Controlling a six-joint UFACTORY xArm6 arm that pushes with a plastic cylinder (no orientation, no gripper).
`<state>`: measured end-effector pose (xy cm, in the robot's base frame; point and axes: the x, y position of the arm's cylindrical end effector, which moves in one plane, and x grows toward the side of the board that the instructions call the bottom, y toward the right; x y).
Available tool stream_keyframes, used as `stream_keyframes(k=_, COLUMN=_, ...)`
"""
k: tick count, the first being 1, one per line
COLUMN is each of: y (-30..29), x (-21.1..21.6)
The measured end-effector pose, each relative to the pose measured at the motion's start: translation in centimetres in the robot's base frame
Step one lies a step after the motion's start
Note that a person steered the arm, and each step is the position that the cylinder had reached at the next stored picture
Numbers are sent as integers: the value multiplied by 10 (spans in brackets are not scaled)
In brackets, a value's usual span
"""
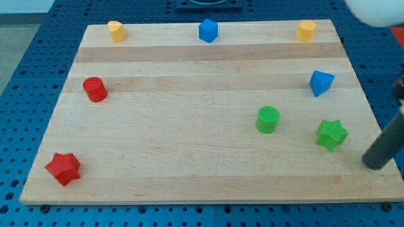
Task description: Move the green star diagonally to the green circle
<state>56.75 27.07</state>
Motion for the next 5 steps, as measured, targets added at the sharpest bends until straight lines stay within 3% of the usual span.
stream_keyframes(k=2, y=4, x=-40)
stream_keyframes(k=5, y=-48, x=-46)
